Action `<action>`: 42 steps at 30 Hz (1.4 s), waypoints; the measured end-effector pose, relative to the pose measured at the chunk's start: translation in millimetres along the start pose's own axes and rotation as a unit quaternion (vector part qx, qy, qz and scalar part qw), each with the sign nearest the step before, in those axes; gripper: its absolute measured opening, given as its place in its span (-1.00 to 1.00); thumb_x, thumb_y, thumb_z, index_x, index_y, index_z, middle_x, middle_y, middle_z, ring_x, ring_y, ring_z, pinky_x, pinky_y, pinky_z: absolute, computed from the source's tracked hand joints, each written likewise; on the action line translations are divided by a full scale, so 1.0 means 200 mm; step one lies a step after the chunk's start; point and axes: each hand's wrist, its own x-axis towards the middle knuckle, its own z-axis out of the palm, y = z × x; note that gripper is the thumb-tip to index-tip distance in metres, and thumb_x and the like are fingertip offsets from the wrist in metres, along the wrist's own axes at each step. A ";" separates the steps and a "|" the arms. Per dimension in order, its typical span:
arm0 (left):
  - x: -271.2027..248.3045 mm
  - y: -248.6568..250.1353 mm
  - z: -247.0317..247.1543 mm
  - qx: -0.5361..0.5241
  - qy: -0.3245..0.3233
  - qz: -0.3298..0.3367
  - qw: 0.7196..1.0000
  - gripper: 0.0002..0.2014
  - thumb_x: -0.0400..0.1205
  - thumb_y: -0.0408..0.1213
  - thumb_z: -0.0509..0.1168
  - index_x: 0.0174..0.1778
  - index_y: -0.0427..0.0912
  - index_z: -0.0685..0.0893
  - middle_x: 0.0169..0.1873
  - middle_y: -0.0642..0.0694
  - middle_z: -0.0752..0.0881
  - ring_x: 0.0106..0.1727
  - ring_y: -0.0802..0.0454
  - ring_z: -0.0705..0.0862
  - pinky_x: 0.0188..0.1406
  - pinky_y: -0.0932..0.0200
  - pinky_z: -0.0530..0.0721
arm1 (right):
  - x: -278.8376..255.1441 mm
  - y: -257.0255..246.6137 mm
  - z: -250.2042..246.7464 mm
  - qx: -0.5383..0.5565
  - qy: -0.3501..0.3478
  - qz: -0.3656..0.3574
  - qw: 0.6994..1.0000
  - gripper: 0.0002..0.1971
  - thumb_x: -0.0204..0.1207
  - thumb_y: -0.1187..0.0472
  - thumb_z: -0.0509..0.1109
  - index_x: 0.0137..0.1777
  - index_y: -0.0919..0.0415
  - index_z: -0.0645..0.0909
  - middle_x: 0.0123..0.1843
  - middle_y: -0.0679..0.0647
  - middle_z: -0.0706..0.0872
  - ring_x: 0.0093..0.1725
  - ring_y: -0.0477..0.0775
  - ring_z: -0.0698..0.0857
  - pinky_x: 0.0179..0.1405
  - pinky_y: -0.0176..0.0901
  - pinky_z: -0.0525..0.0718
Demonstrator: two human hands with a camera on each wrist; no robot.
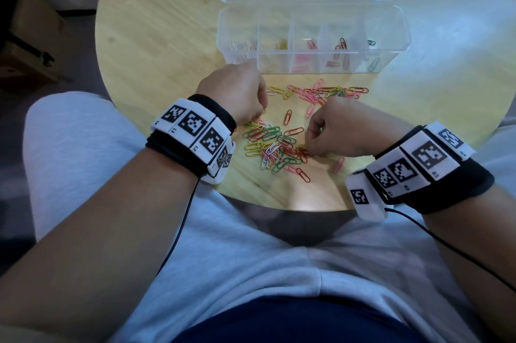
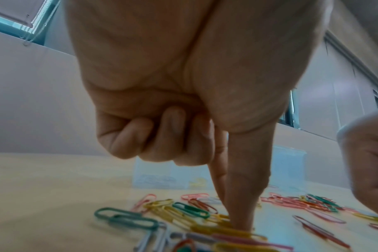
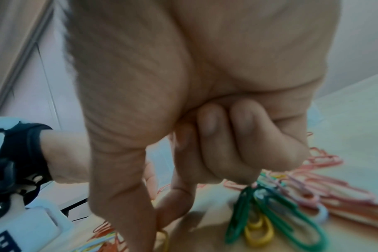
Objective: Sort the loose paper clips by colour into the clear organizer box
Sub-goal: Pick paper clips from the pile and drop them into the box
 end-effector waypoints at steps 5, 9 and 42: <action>0.00 0.01 0.00 0.004 -0.011 -0.014 1.000 -0.91 0.45 -0.32 0.44 -0.30 -0.03 0.75 -0.35 0.06 0.73 -0.26 -0.04 0.72 -0.17 0.08 0.69 | 0.00 0.02 -0.02 0.039 -0.001 -0.003 0.999 -0.84 0.36 0.11 0.52 -0.36 0.15 0.72 -0.55 -0.10 0.63 -0.58 -0.20 0.53 -0.58 -0.37 0.48; 0.00 0.02 0.00 0.003 -0.017 -0.018 1.000 -0.94 0.44 -0.29 0.40 -0.22 -0.06 0.72 -0.32 -0.02 0.74 -0.20 -0.11 0.74 -0.11 -0.01 0.74 | 0.01 0.05 -0.06 0.074 0.028 0.006 0.997 -0.91 0.33 0.18 0.52 -0.36 0.11 0.70 -0.66 -0.13 0.55 -0.68 -0.16 0.45 -0.61 -0.32 0.47; -0.01 0.03 0.01 0.065 -0.050 0.004 0.997 -0.85 0.40 -0.17 0.38 -0.33 -0.20 0.69 -0.43 -0.08 0.71 -0.28 -0.13 0.72 -0.17 0.00 0.75 | -0.04 0.05 -0.09 0.195 0.025 0.023 0.980 -0.70 0.56 0.20 0.20 -0.44 0.10 0.44 -0.41 0.01 0.49 -0.42 0.03 0.40 -0.42 -0.11 0.32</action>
